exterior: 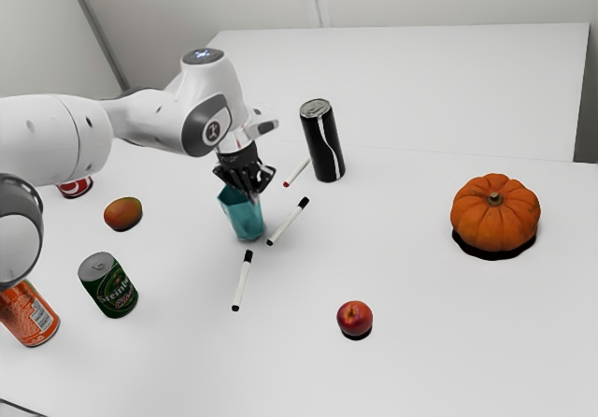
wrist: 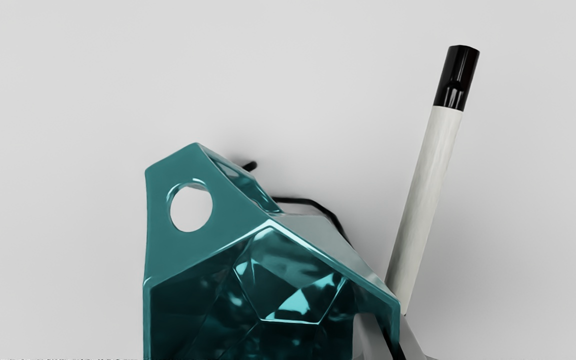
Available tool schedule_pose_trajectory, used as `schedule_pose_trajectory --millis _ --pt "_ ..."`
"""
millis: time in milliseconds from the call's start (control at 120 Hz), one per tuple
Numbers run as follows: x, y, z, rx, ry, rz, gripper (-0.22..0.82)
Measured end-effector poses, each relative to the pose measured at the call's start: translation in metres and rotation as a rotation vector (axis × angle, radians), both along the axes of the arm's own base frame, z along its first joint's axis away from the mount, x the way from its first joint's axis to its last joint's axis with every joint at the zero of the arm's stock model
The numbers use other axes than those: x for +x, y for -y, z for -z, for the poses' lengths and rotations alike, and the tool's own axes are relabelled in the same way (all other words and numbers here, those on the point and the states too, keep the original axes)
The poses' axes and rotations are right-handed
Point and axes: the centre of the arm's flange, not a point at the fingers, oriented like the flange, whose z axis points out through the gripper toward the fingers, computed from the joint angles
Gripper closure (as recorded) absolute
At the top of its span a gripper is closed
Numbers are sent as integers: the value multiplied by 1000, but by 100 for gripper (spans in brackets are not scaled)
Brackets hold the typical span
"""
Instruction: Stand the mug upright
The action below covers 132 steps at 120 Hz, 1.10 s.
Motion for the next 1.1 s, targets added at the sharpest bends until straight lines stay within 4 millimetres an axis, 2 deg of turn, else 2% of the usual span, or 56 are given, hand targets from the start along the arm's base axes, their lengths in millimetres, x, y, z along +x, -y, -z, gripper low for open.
schedule_pose_trajectory --millis 375,542,650,775,867,1000,1033,1100 --pt "-1 2 6 -3 -17 -22 76" --pt "-1 3 7 -6 -21 -24 51" --pt "-2 4 -2 -10 -9 -23 33" --pt "-6 10 -35 -23 39 -14 19" --pt "-19 23 -93 -39 93 24 12" --pt "-22 20 -187 -39 172 81 7" --pt "-23 19 -197 -37 166 94 6" --pt "-24 18 -201 -32 133 119 4"
